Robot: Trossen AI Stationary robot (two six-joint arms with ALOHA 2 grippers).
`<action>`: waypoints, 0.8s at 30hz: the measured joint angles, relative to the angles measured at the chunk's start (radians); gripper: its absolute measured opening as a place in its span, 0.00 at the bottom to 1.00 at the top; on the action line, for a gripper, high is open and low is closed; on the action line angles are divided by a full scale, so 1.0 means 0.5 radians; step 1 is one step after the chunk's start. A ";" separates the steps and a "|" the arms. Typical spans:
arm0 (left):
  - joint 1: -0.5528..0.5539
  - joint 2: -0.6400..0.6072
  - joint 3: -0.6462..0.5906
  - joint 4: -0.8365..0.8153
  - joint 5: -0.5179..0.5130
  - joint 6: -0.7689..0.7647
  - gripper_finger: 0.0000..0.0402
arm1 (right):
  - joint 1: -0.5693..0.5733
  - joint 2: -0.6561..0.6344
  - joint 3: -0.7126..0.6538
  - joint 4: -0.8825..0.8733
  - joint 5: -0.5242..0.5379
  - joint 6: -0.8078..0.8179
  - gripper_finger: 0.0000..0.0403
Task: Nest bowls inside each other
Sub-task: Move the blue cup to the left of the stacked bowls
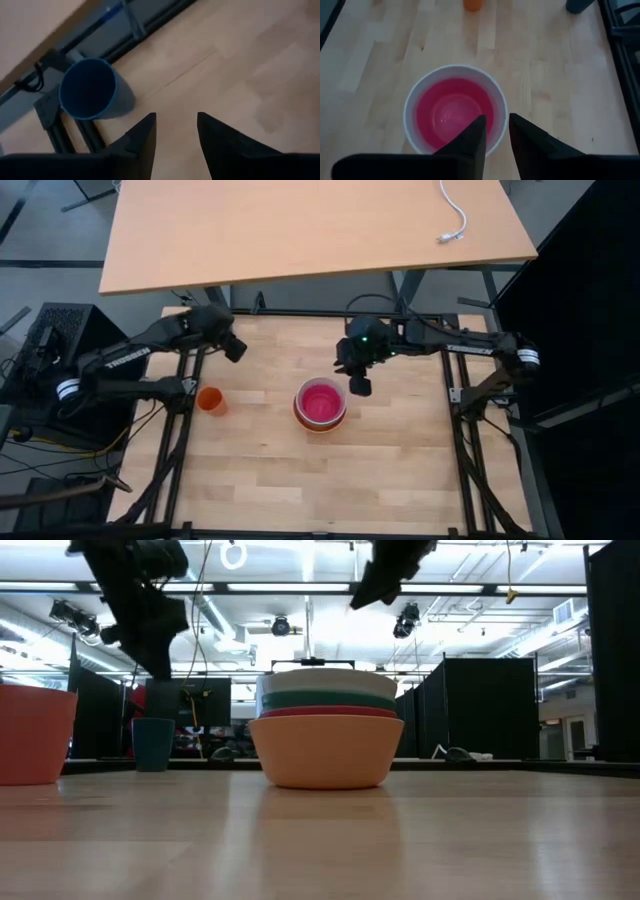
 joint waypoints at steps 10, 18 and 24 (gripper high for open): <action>0.315 0.153 0.008 -0.115 0.241 0.199 0.37 | -0.025 -0.340 -0.377 0.218 0.001 0.101 0.11; 0.465 0.162 0.008 -0.195 0.262 0.377 0.39 | -0.032 -0.715 -0.946 0.852 -0.024 0.244 0.16; 0.496 0.260 0.008 -0.143 0.236 0.444 0.42 | -0.031 -0.793 -1.122 1.068 -0.039 0.286 0.19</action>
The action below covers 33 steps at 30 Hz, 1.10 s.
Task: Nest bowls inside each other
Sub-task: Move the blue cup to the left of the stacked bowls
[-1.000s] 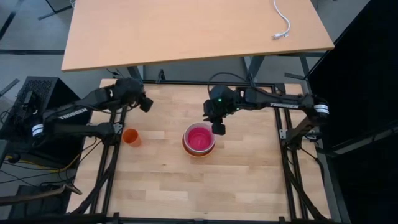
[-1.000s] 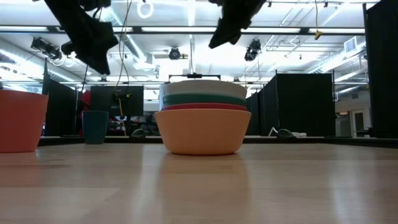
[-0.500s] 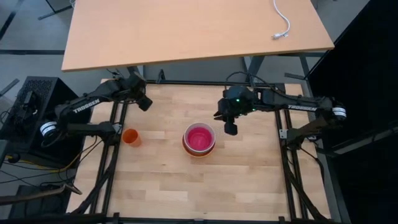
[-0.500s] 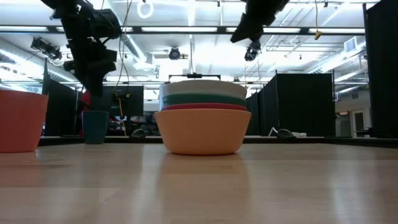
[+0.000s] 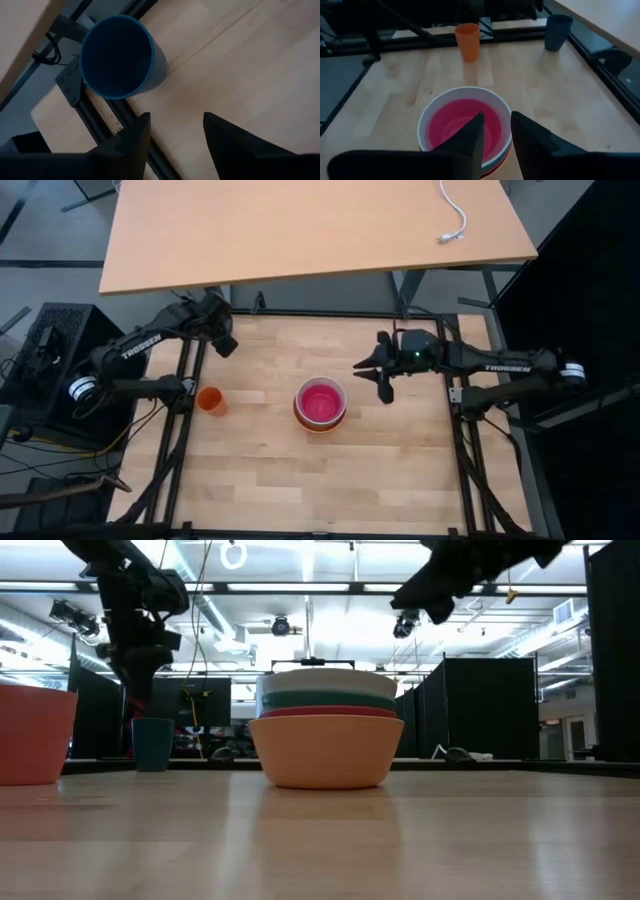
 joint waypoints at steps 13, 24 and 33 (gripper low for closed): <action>0.065 0.256 0.000 0.123 -0.081 0.118 0.46 | 0.003 -0.092 -0.262 0.314 -0.063 0.040 0.23; 0.182 0.389 0.003 0.216 -0.102 0.234 0.41 | 0.003 -0.091 -0.262 0.315 -0.066 0.030 0.19; 0.138 0.393 0.163 0.124 -0.063 0.240 0.39 | 0.003 -0.091 -0.261 0.314 -0.065 0.030 0.21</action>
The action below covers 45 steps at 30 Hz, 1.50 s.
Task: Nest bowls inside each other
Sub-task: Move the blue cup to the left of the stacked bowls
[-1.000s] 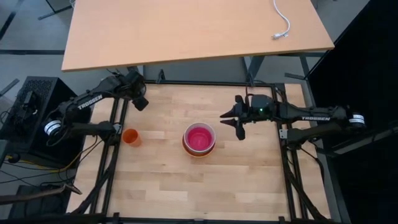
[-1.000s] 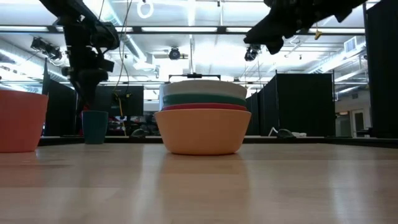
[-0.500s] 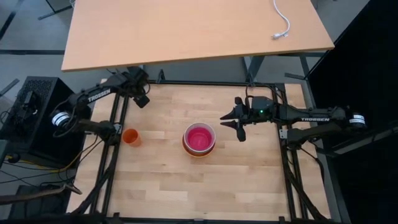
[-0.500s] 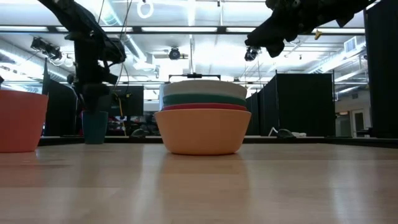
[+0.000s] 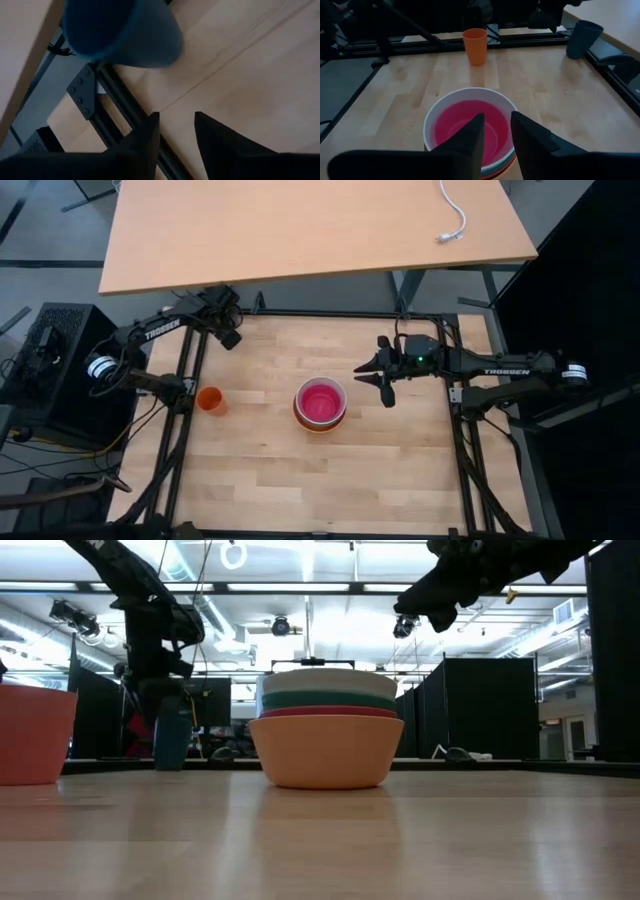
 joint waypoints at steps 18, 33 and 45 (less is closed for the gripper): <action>-0.122 0.076 0.242 -0.163 -0.017 0.096 0.59 | 0.000 0.001 0.000 -0.036 0.002 -0.010 0.22; -0.090 0.393 0.242 -0.122 -0.071 0.131 0.33 | 0.000 0.001 0.000 -0.077 0.002 -0.009 0.21; -0.110 0.484 0.242 -0.163 0.053 0.093 0.01 | 0.000 0.002 0.000 -0.094 0.002 -0.009 0.17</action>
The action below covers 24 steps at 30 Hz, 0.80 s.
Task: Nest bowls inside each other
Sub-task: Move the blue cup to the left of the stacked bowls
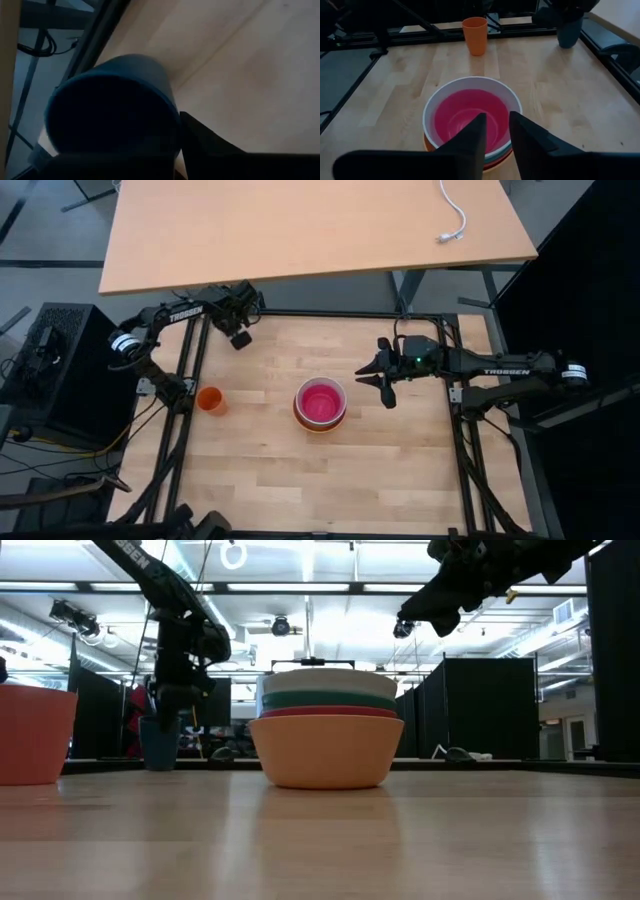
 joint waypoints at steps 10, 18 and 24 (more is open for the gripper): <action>-0.622 -0.239 0.124 -0.285 0.110 -0.156 0.00 | 0.000 0.000 0.000 0.001 0.048 -0.030 0.20; -1.309 -0.257 0.274 -0.370 0.156 -0.324 0.00 | -0.001 0.000 0.000 0.003 0.127 -0.071 0.19; -1.808 -0.264 0.381 -0.428 0.188 -0.460 0.00 | -0.002 0.000 0.000 0.005 0.179 -0.097 0.18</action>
